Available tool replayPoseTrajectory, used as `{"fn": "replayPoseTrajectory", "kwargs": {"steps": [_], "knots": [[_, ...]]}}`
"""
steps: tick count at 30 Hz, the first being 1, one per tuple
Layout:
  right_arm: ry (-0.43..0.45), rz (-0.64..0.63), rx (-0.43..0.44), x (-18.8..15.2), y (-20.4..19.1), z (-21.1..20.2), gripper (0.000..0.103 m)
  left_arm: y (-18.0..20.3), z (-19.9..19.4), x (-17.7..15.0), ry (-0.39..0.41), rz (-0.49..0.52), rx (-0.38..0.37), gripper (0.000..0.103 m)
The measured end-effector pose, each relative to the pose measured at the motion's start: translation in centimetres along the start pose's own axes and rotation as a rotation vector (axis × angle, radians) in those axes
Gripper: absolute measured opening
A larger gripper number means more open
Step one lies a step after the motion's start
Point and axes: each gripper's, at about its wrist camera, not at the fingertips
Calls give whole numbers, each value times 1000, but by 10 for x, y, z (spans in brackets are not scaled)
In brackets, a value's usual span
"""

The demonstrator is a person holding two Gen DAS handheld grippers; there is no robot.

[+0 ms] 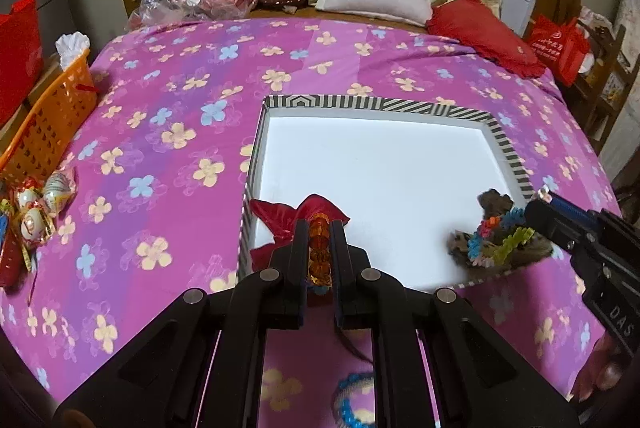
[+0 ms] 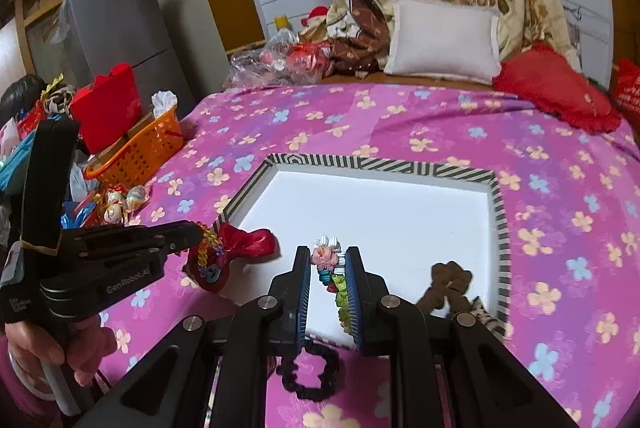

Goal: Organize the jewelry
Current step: 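Carry both bracelets into the white box and open both tools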

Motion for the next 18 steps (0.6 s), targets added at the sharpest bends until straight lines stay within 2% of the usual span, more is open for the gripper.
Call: {"fn": "replayPoseTrajectory", "kwargs": {"steps": [6, 10, 18], "knots": [[-46, 54, 39, 3, 10, 34, 16, 5, 30, 11, -40, -8, 19, 8], [-88, 87, 22, -2, 23, 55, 16, 9, 49, 11, -73, -1, 24, 8], [-130, 112, -48, -7, 42, 72, 16, 12, 71, 8, -111, -2, 19, 9]]}}
Point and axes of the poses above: each gripper's, at about its wrist camera, not at the fingertips, and z roughly the way its jaws point, y to its right, x to its top, and after that the axes turned 10 degrees about -y, right-handed
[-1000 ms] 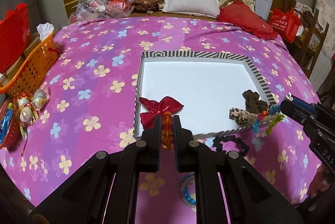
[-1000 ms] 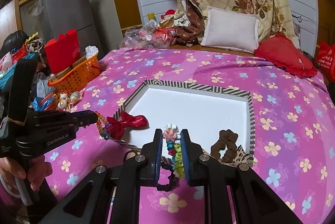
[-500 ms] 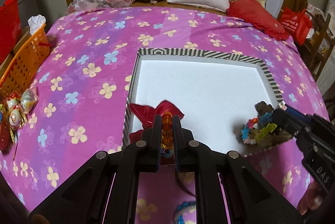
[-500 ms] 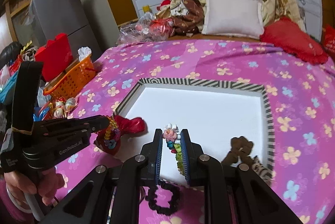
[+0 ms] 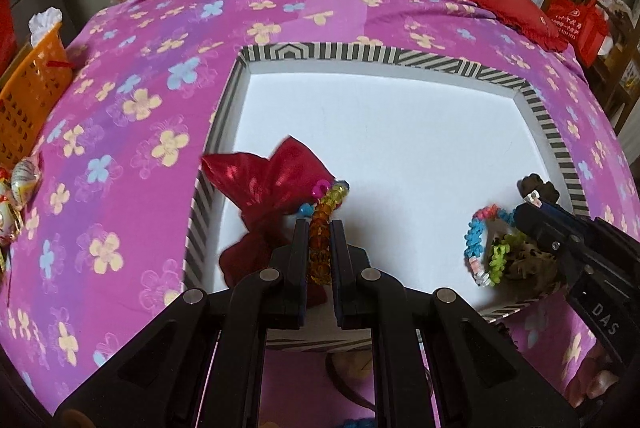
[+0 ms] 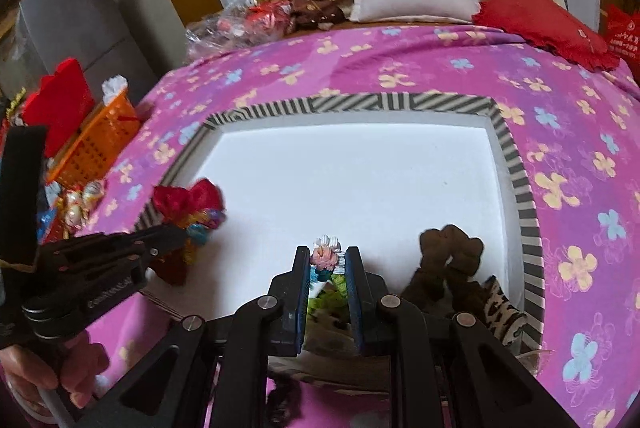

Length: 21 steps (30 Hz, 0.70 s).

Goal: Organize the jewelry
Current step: 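Carry both bracelets into the white box and open both tools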

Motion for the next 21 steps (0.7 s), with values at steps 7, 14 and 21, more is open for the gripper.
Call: {"fn": "replayPoseTrajectory", "kwargs": {"steps": [7, 14, 21], "knots": [[-12, -6, -67, -11, 2, 5, 48, 3, 0, -3, 4, 3, 5, 10], [16, -10, -74, -20, -4, -14, 48, 3, -9, -10, 16, 0, 20, 49], [64, 0, -73, -39, -13, -47, 63, -1, -36, -26, 70, 1, 33, 62]]}}
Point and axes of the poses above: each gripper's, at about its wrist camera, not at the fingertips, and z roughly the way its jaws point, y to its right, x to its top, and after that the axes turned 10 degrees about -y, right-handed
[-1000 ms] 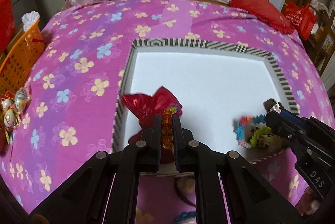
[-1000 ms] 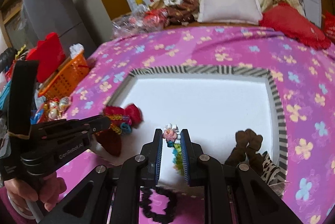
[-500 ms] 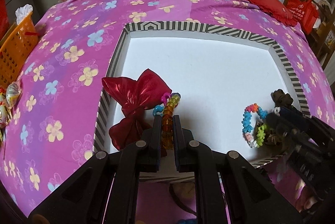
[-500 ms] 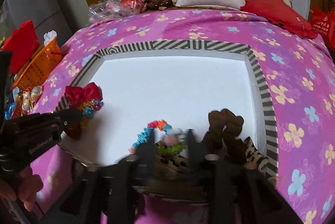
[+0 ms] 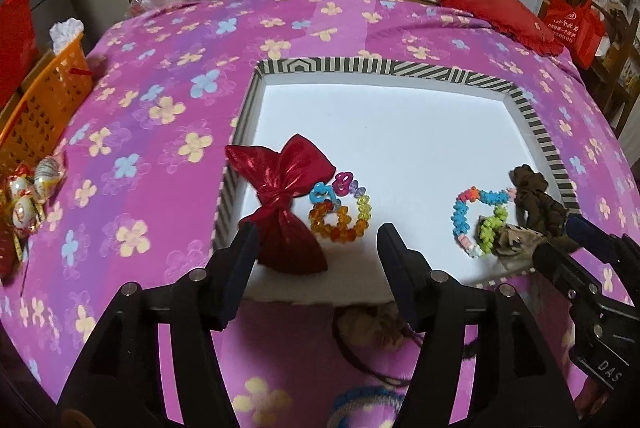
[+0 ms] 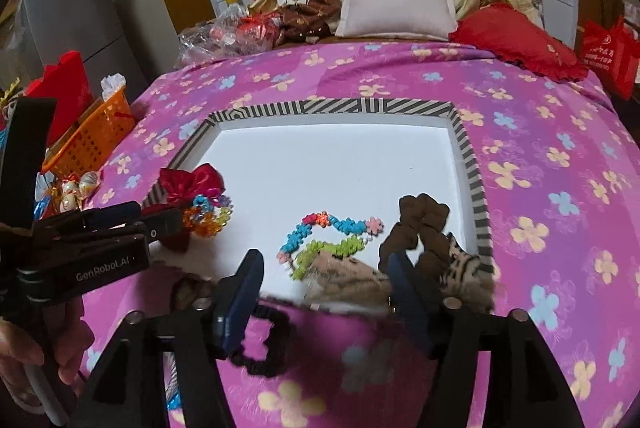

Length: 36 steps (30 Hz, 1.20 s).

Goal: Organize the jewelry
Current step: 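Carry both bracelets into the white box and open both tools, then withdraw both tools and move toward the blue bracelet and black scrunchie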

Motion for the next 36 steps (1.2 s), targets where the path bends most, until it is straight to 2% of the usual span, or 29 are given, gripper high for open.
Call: {"fn": "replayPoseTrajectory", "kwargs": {"steps": [6, 10, 20, 30, 36], "knots": [[44, -4, 7, -19, -12, -31, 63, -4, -36, -27, 71, -5, 25, 62], [80, -6, 1, -36, -22, -53, 72, -10, -55, -53, 107, -30, 36, 62], [116, -29, -26, -71, -46, -88, 73, -15, -90, -117, 179, -69, 73, 63], [151, -35, -36, -102, -65, -115, 74, -17, -120, -156, 228, -74, 84, 63], [168, -44, -65, -113, -71, -129, 82, -11, -134, -169, 263, -60, 82, 63]]}}
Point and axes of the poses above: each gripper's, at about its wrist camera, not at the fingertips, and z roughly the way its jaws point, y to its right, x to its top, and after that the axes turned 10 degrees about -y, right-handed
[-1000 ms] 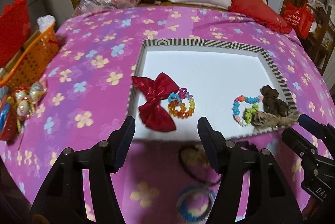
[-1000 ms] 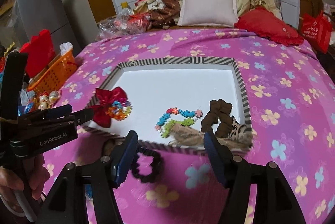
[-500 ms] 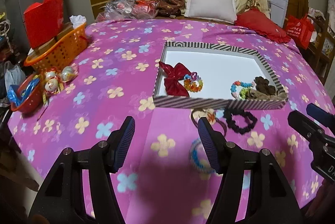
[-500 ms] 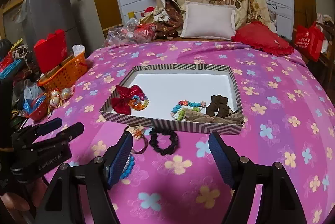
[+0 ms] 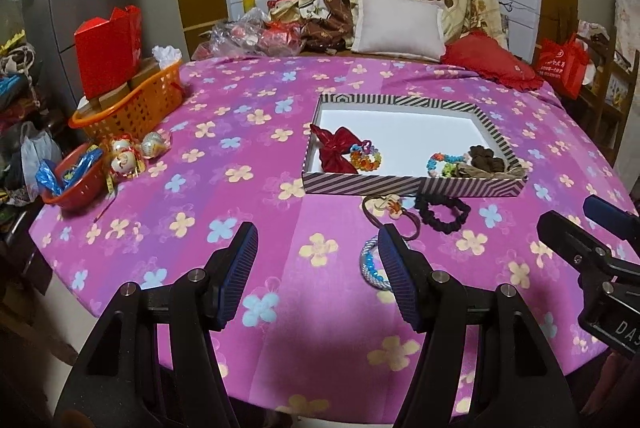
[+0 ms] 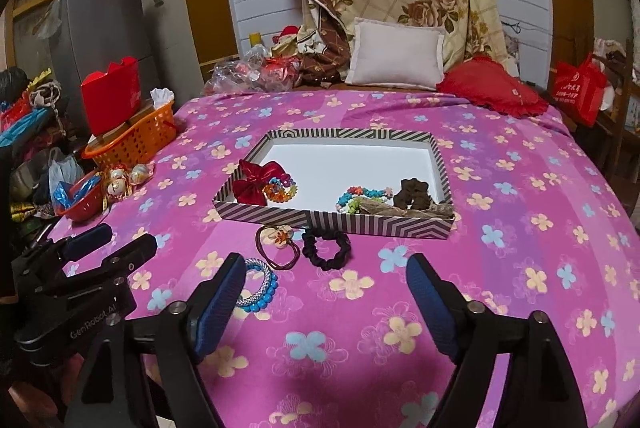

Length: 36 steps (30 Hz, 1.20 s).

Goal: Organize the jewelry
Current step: 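Withdraw both tools and move toward the blue bracelet and black scrunchie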

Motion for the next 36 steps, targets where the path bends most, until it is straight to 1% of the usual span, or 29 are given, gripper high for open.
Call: {"fn": "replayPoseTrajectory", "kwargs": {"steps": [6, 14, 33, 36], "knots": [[15, -7, -12, -1, -3, -10, 82, 1, -5, -4, 9, 9, 0, 63], [-2, 12, -18, -3, 6, -5, 82, -1, 1, -6, -7, -6, -5, 63], [-72, 25, 5, -8, 15, 35, 83, -6, 38, -7, -77, -25, 1, 63], [-82, 24, 7, -9, 17, 41, 83, -9, 46, -7, -99, -32, 1, 63]]}}
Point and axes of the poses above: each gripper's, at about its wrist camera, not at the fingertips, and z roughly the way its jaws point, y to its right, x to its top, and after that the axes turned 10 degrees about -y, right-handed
